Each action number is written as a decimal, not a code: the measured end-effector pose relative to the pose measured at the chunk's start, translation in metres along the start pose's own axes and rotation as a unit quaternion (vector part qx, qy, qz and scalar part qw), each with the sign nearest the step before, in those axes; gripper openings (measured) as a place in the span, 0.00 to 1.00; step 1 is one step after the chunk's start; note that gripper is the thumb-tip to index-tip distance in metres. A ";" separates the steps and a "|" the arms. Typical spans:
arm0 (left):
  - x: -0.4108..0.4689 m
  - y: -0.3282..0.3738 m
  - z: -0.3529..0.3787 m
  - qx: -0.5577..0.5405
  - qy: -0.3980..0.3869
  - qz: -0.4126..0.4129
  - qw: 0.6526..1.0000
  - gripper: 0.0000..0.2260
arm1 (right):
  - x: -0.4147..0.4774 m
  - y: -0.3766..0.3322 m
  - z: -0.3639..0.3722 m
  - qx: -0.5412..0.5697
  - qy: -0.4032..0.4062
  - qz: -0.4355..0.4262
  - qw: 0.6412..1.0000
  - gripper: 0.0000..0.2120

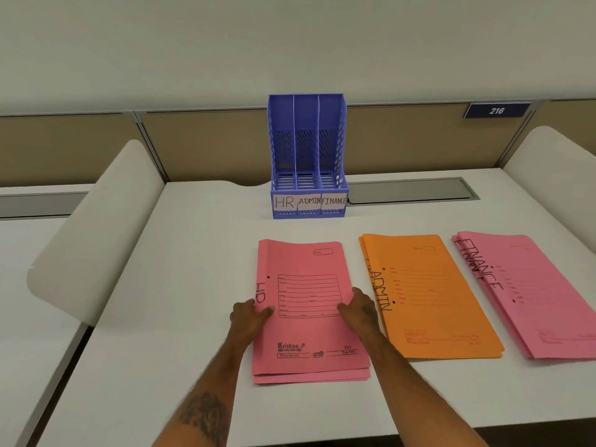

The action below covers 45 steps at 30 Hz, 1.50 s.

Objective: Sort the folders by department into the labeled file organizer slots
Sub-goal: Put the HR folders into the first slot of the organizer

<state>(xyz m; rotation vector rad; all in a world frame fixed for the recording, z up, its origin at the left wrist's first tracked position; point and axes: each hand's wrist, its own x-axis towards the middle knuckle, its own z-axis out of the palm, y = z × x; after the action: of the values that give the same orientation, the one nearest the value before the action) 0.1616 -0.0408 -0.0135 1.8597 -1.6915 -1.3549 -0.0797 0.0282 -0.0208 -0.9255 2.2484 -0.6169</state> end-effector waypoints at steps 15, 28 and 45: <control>-0.028 0.031 0.016 -0.066 0.004 0.082 0.994 0.32 | -0.001 -0.012 -0.017 0.045 -0.016 0.015 0.999 0.30; -0.028 0.113 -0.013 -0.114 0.043 0.190 0.974 0.25 | 0.010 -0.135 -0.090 -0.004 -0.033 -0.127 0.991 0.27; -0.032 0.212 -0.024 -0.061 0.168 0.343 0.922 0.19 | -0.039 -0.304 -0.204 0.004 0.161 -0.361 0.919 0.40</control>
<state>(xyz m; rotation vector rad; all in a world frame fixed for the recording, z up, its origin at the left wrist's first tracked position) 0.0526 -0.0789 0.1686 1.1557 -1.7698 -0.7776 -0.0617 -0.1023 0.3233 -1.7812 2.1265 -1.1670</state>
